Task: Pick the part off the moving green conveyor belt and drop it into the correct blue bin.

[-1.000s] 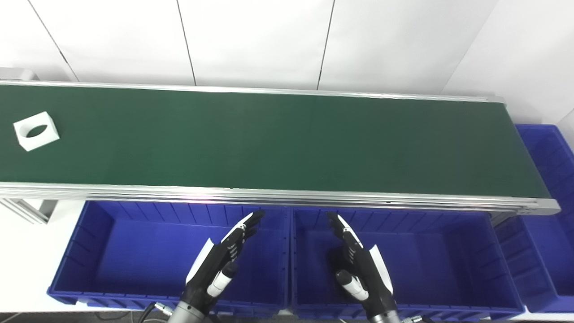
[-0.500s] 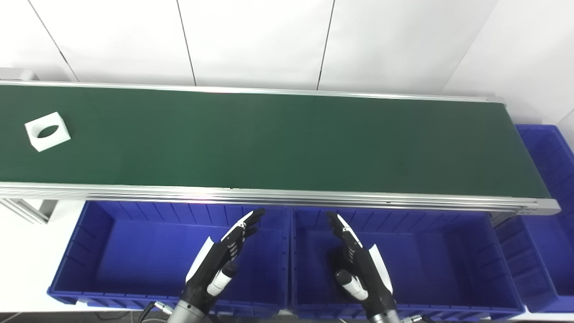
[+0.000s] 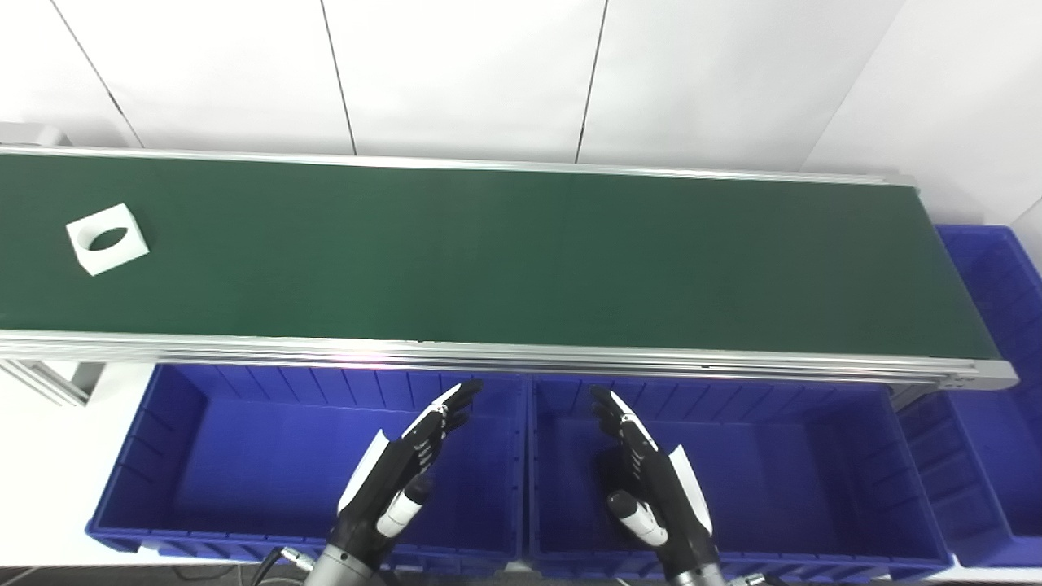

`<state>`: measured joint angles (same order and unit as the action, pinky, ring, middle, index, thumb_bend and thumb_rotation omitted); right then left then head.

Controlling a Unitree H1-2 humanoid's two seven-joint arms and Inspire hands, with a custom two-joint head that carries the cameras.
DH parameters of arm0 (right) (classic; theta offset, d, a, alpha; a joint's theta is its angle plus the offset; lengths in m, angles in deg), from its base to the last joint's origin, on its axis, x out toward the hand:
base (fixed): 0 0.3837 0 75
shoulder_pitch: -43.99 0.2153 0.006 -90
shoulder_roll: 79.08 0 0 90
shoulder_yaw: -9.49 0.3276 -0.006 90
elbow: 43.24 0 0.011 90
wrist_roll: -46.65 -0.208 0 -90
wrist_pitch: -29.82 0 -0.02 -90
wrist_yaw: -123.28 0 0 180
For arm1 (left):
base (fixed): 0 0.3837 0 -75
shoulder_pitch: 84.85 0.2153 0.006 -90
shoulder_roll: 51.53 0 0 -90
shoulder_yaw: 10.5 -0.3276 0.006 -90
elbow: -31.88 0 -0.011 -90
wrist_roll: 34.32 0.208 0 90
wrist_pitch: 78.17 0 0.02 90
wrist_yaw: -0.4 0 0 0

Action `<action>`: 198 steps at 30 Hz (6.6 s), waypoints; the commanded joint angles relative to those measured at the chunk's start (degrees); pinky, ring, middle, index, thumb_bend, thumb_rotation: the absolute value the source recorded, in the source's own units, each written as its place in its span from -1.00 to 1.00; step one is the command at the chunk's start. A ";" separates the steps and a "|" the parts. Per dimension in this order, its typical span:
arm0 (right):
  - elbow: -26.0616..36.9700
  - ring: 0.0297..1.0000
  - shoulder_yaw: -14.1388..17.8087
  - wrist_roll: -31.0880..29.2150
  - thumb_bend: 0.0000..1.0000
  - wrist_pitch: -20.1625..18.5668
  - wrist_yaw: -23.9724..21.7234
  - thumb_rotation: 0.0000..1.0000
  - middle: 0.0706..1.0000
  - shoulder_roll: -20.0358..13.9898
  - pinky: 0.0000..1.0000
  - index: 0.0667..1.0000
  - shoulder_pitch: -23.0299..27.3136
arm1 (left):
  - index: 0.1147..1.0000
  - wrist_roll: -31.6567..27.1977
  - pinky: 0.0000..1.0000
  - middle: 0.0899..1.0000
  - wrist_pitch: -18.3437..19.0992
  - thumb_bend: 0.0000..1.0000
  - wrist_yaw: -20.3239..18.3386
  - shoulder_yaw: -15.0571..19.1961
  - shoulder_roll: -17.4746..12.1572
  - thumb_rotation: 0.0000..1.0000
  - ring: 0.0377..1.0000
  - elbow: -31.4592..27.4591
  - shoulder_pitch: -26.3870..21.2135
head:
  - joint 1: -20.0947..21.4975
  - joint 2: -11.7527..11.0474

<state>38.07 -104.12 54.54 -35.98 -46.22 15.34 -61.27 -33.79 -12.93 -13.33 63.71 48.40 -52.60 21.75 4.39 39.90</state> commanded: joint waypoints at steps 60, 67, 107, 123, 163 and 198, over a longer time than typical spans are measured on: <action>-0.87 0.85 0.03 -0.25 0.92 2.71 -0.54 0.90 0.88 0.13 0.81 0.84 1.23 | 0.83 0.03 0.90 0.95 -2.16 0.74 0.32 0.11 0.33 0.99 0.95 1.75 -1.48 | 0.21 -0.59; -4.15 0.85 -0.14 -0.88 0.97 2.72 0.05 0.93 0.88 -0.55 0.81 0.86 2.10 | 0.82 0.66 0.92 0.93 -2.17 0.80 1.03 -0.63 1.17 0.95 0.96 5.57 -2.63 | -6.08 -6.94; -6.78 0.93 -0.83 -2.91 1.00 2.73 0.67 1.00 0.95 -2.12 0.89 0.93 3.78 | 0.63 2.87 0.60 0.77 -2.16 0.86 10.47 -9.21 -2.61 0.24 0.76 -9.21 -4.92 | -15.69 -10.18; -6.34 0.93 -1.10 -2.53 0.97 2.73 1.25 1.00 0.96 -2.23 0.90 0.96 3.81 | 0.60 27.23 0.29 0.59 4.60 1.00 15.28 3.06 1.31 -0.70 0.51 -19.67 -17.54 | -16.52 -10.64; -7.55 0.92 -0.92 -4.06 0.97 2.72 -1.14 1.00 0.95 -0.42 0.92 0.96 4.38 | 0.67 63.17 0.30 0.61 31.25 1.00 14.98 -1.85 -13.28 -0.39 0.47 14.76 -51.63 | -16.41 -12.29; -6.17 0.90 -1.03 -2.56 1.00 2.73 -0.13 1.00 0.93 0.64 0.87 0.95 3.79 | 0.70 49.55 0.25 0.65 42.34 1.00 8.25 -6.67 -6.50 -0.25 0.52 27.88 -52.70 | -15.02 -11.11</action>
<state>30.32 -105.19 51.60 -35.94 -46.87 15.63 -57.67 16.19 28.23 -6.58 56.81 41.61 -24.18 -29.01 -10.64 28.74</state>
